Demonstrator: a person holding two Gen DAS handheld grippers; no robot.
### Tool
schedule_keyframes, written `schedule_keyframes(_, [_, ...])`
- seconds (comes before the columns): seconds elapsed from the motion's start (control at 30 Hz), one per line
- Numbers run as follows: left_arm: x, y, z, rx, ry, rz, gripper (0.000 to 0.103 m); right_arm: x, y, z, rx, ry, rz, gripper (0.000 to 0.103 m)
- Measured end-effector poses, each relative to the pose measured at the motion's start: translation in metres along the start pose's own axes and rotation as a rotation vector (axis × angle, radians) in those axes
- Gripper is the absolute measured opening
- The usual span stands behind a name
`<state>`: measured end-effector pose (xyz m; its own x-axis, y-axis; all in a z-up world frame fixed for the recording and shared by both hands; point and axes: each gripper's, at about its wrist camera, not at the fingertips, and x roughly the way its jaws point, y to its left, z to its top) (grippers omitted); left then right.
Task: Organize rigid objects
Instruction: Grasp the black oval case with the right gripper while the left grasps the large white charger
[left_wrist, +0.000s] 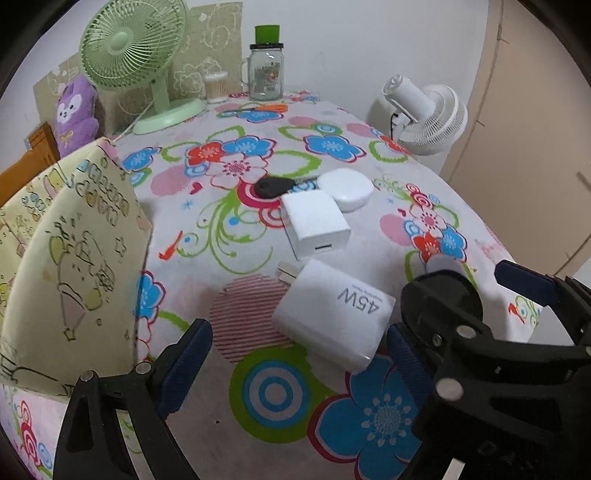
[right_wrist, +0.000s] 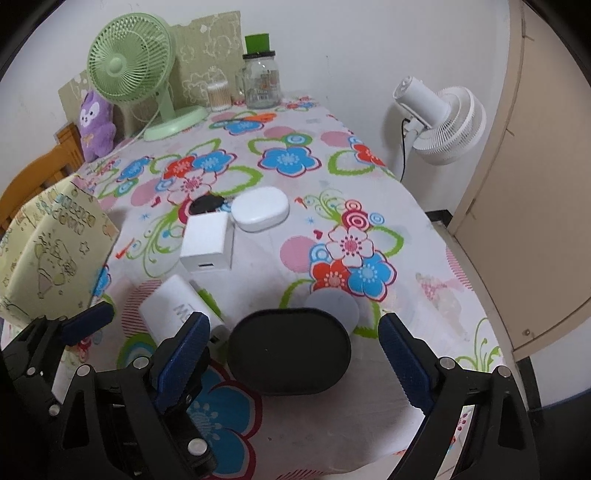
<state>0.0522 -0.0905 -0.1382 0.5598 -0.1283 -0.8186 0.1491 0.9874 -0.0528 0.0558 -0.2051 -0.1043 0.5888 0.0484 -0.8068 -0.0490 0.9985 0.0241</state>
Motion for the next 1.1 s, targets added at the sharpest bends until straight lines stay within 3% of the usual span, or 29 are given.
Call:
schedule_keyframes(0.73, [0.01,-0.003,-0.006,0.062,0.012,0.021,0.096,0.021,-0.004,-0.01,0.038,0.074,-0.003,0.094])
schedule_keyframes(0.83, [0.011,-0.003,-0.005,0.062,0.014,0.019,0.096,0.025,-0.006,-0.009,0.044,0.089,0.002,0.078])
schedule_keyframes(1.1, [0.016,-0.004,0.002,0.061,0.017,0.018,0.096,0.025,-0.012,-0.005,0.065,0.069,-0.018,0.077])
